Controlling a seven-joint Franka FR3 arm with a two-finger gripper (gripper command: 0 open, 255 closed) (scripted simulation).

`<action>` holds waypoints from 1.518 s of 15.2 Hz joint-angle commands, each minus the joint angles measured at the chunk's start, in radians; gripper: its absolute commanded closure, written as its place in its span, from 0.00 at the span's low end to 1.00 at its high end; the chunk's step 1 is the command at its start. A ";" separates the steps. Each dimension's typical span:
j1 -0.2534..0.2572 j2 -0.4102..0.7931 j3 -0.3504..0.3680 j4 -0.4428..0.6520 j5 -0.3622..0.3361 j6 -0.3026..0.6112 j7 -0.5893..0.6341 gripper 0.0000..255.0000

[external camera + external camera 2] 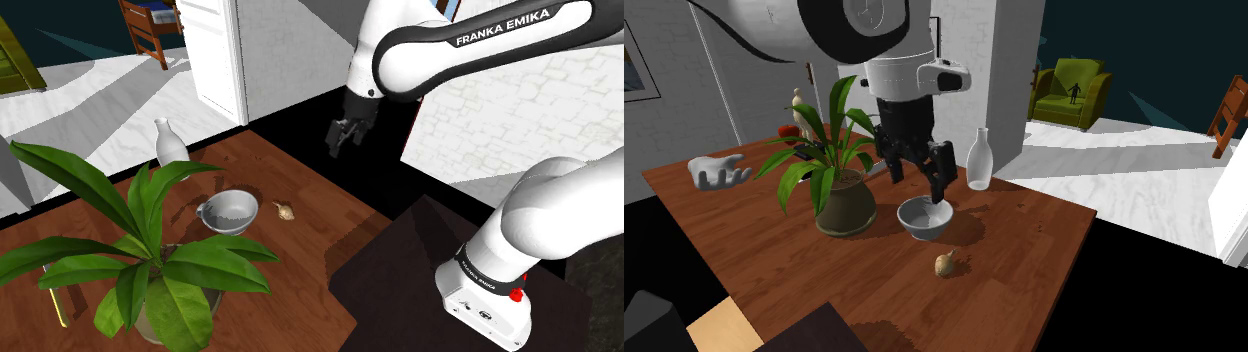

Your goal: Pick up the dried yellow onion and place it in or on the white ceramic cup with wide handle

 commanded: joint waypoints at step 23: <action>0.093 1.014 -0.068 0.282 -0.715 0.668 0.849 0.00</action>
